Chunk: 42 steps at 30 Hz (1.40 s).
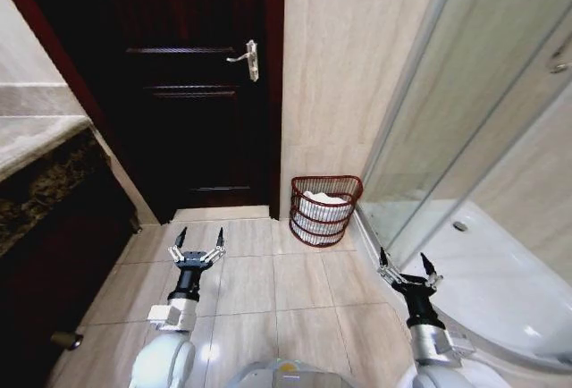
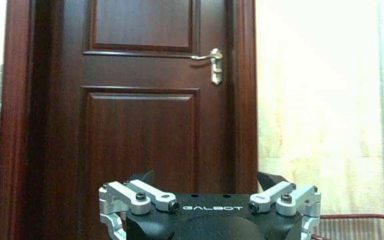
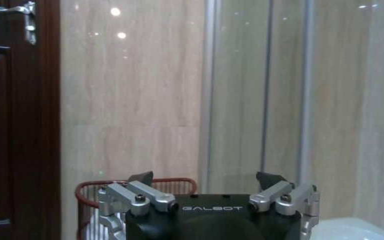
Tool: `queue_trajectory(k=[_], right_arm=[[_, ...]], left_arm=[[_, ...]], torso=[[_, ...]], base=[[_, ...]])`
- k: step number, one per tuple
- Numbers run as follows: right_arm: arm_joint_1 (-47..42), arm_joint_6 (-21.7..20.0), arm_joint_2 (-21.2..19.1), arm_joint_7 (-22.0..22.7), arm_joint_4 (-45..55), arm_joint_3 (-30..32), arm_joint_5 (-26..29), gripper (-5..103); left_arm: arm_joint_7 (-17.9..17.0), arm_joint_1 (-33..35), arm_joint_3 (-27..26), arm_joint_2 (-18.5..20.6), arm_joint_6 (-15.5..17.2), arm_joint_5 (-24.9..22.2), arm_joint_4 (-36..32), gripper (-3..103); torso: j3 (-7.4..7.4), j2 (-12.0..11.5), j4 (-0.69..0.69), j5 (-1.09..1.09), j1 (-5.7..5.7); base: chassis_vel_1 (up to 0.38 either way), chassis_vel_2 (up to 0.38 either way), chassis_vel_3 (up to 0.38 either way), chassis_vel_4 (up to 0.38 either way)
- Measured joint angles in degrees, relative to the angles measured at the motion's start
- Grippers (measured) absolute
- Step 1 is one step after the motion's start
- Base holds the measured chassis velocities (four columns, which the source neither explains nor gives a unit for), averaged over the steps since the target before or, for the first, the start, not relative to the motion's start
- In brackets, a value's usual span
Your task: Discard the used towel into the hamper.
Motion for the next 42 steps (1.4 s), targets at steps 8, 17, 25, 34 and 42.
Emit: queue_trajectory(k=[8,17,25,34,42], right_arm=[[-0.39,0.65,0.14,0.00,-0.09,-0.05,0.06,100],[-0.47,0.79,0.30,0.00,-0.03,-0.17,-0.02,100],[-0.58,0.87,0.95,-0.21,0.29,-1.15,-0.76,100],[0.75,1.12,1.74,0.02,0.05,-1.25,-0.37,100],[1.02,0.96,1.95,0.52,0.09,-0.54,0.04,100]], left_arm=[[-0.03,0.09,-0.04,-0.20,-0.16,0.15,0.10,100],[-0.09,0.10,0.07,-0.41,-0.48,0.30,0.46,100],[-0.11,-0.28,-0.02,-0.47,-0.58,0.22,0.64,100],[-0.11,0.48,-0.21,-0.22,-1.08,-0.02,1.15,100],[-0.11,0.78,-0.27,-0.02,-1.60,-0.07,1.86,100]], torso=[[0.00,0.00,0.00,0.01,0.01],[0.00,0.00,-0.01,-0.01,0.01],[0.00,0.00,-0.02,0.00,0.01],[-0.50,-0.80,-0.01,0.00,-0.28],[-1.70,-2.76,-0.02,0.00,-1.04]], base=[[-0.020,-0.149,-0.142,-0.016],[-0.061,-0.170,-0.170,-0.069],[-0.052,-0.165,-0.159,-0.061],[0.017,-0.035,-0.032,0.013],[0.000,0.000,0.000,0.000]])
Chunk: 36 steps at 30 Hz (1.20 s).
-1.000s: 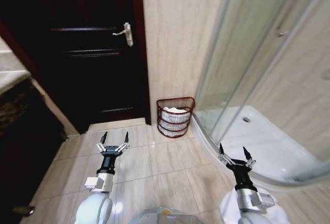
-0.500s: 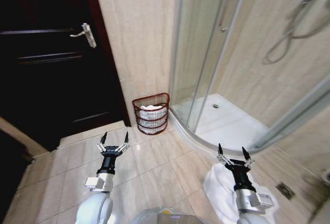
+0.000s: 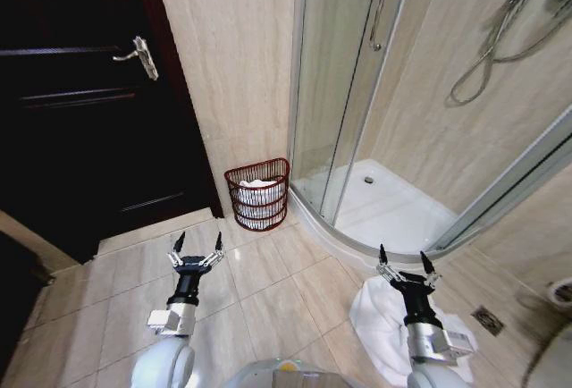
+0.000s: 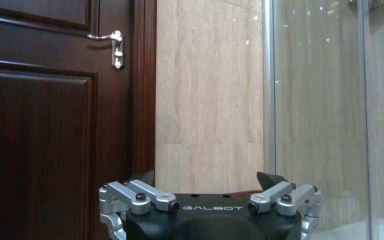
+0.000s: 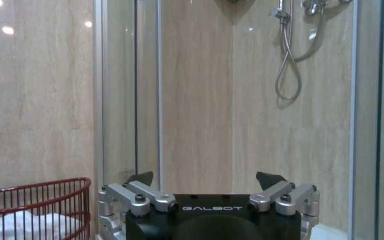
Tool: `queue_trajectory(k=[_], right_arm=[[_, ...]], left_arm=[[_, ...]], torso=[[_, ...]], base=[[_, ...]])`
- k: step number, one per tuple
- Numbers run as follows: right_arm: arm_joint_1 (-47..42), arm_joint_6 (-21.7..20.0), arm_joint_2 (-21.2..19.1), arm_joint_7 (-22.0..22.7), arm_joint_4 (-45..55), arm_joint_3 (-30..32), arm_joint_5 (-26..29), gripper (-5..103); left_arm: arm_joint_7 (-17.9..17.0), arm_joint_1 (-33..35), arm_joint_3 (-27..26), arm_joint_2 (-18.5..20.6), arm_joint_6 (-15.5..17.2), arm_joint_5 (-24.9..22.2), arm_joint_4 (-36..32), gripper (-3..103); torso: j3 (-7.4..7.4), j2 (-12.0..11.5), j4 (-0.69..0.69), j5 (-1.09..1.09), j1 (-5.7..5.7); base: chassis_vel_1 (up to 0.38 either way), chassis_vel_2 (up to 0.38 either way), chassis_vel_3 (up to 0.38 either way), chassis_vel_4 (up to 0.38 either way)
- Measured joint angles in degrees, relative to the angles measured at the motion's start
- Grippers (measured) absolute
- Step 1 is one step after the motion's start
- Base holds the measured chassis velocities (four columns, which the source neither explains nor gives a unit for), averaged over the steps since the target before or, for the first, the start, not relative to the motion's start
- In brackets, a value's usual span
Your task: Discard the used towel into the hamper.
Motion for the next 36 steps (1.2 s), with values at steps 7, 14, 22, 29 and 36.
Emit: queue_trajectory(k=[7,14,22,29,36], right_arm=[[-0.38,0.05,0.55,0.01,-0.03,-0.16,-0.28,100],[-0.50,-0.28,0.90,0.96,0.46,-0.48,-0.23,100],[-0.48,-0.87,1.07,1.20,0.71,-0.23,0.00,100],[-0.32,-1.77,1.39,1.23,1.06,-0.34,-0.07,100],[-0.20,-1.91,1.83,1.41,0.91,-0.55,-0.76,100]], left_arm=[[0.00,-0.28,-0.03,0.37,-0.03,-0.17,0.34,100],[0.01,-0.92,0.07,0.73,0.07,-0.23,0.87,100],[0.01,-1.38,0.11,0.93,0.19,-0.23,1.42,100],[-0.06,-2.01,0.10,1.03,-0.71,-1.34,2.39,100],[-0.06,-2.15,0.31,0.89,-1.31,-1.81,2.82,100]], torso=[[-0.96,-1.59,0.00,0.00,-0.63],[-2.35,-3.55,0.00,0.00,-1.19],[-3.32,-4.90,0.00,0.00,-1.60],[-3.85,-5.74,-0.02,0.00,-1.90],[-3.86,-5.77,0.01,0.01,-1.91]], base=[[0.000,0.000,0.000,0.000],[0.000,0.000,0.000,0.000],[-0.012,-0.010,-0.022,-0.008],[-0.065,-0.068,-0.068,-0.070],[-0.009,-0.014,-0.021,-0.014]])
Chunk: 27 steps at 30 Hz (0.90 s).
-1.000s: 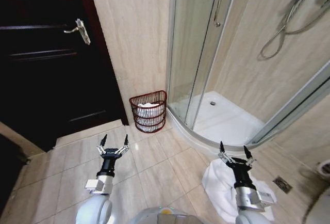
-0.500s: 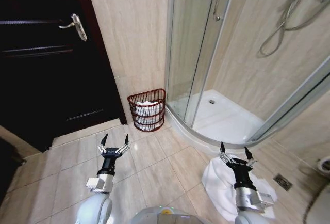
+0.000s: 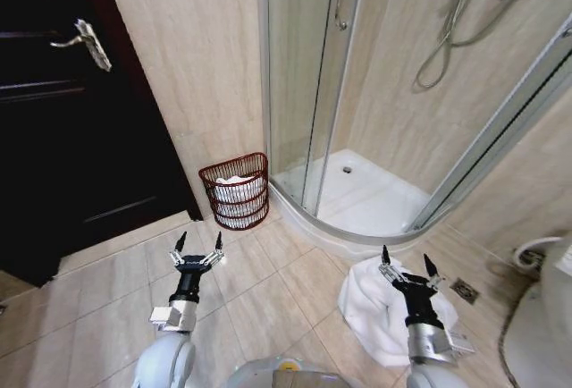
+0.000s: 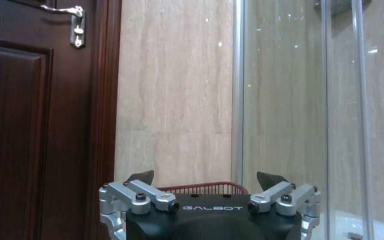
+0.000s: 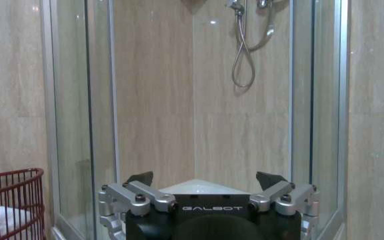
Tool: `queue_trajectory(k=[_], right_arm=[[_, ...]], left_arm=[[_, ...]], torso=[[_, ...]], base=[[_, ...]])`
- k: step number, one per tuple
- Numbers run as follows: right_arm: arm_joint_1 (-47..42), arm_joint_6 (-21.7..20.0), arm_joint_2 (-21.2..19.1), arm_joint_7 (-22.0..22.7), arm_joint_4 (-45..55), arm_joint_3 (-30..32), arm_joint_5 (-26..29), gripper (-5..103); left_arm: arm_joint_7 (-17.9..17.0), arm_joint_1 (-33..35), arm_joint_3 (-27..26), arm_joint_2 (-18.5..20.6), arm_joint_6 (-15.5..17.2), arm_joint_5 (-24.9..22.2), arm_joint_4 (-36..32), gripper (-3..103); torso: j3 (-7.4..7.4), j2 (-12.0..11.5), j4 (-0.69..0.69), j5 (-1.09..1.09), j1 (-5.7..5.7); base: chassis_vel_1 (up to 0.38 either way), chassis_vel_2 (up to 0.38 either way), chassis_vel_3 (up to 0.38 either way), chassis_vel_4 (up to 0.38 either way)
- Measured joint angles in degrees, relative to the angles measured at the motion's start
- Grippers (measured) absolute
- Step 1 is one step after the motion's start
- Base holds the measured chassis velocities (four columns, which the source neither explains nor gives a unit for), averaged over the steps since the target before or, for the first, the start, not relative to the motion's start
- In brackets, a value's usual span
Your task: Discard the used towel into the hamper.
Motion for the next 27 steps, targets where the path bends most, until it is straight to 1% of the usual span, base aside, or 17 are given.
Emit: queue_trajectory(k=[8,13,15,24,27], right_arm=[[0.01,0.01,0.19,0.73,0.02,0.24,-0.13,100],[0.00,0.03,-0.01,0.89,0.02,0.49,0.15,100],[0.00,0.02,-0.02,0.89,0.02,0.31,0.04,100],[-0.03,-0.02,0.28,0.90,0.02,-0.18,-0.40,100],[-0.13,-0.02,0.32,0.90,0.01,-0.13,-0.42,100]], left_arm=[[0.80,0.14,0.06,-0.01,-0.10,-0.15,0.21,100],[0.80,0.23,0.02,-0.02,-0.10,-0.16,0.21,100],[0.80,0.33,0.01,-0.02,-0.13,-0.14,0.21,100],[0.80,0.32,-0.23,0.24,-0.43,-0.13,0.51,100],[0.80,0.21,-0.29,0.32,-0.49,-0.13,0.77,100]], torso=[[0.03,0.06,-0.01,0.00,0.01],[-0.48,-0.87,-0.01,0.00,-0.39],[-0.98,-1.54,-0.01,0.00,-0.57],[-2.29,-3.45,-0.01,0.00,-1.16],[-3.00,-4.36,-0.01,0.00,-1.35]], base=[[0.000,0.000,0.000,0.000],[0.000,0.000,0.000,0.000],[0.000,0.000,0.000,0.000],[0.000,0.000,0.000,0.000],[0.000,0.000,0.000,0.000]])
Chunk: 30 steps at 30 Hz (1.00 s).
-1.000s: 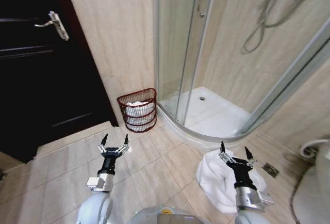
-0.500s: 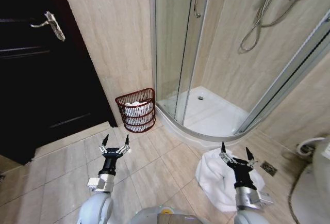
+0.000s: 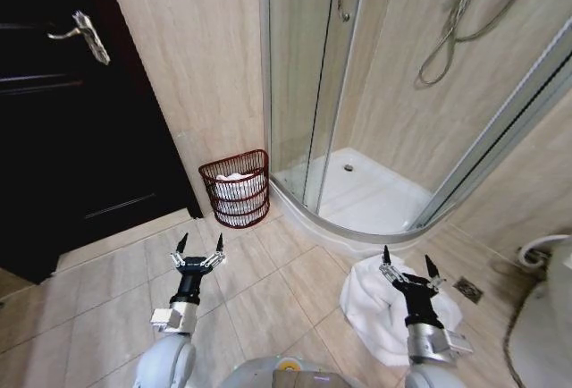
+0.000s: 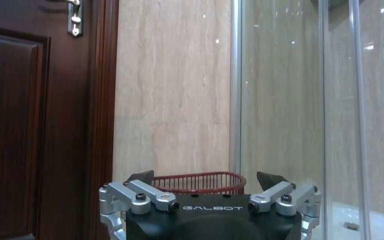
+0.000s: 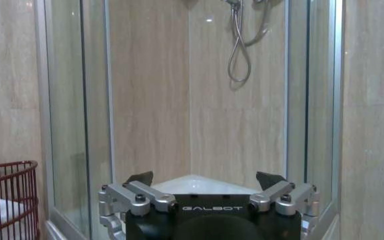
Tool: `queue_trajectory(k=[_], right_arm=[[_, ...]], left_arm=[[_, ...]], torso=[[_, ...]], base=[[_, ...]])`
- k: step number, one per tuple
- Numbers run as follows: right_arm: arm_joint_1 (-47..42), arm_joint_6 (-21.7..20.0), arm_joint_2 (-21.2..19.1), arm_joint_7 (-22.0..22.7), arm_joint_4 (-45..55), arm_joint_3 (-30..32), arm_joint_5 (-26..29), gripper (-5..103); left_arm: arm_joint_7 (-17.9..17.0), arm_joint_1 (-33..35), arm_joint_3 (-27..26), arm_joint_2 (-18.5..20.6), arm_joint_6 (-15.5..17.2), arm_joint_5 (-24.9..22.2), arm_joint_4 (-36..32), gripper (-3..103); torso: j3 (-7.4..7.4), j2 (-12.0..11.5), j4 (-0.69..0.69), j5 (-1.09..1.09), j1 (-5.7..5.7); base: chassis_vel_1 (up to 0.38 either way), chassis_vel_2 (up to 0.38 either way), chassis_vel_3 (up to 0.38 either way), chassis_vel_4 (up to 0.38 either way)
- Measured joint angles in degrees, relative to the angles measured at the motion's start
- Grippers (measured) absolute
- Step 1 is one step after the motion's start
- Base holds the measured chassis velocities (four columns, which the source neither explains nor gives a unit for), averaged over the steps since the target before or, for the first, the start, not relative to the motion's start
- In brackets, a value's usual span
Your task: Discard the used towel into the hamper.
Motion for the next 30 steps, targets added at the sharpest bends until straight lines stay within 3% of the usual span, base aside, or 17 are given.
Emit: queue_trajectory(k=[14,30], right_arm=[[0.31,-0.64,0.28,0.44,-0.29,-0.27,-0.83,100],[0.05,-2.25,0.48,0.91,-0.63,-0.81,-1.26,100]], left_arm=[[-0.08,-0.77,-0.04,0.07,-0.33,-0.25,0.86,100],[-0.09,-1.47,0.14,-0.03,-0.99,-0.68,1.98,100]], torso=[[-1.75,-2.25,0.00,0.00,-0.37],[-1.86,-2.30,0.00,0.00,-0.38]], base=[[-0.011,-0.006,-0.005,-0.006],[-0.011,-0.009,-0.007,-0.009]])
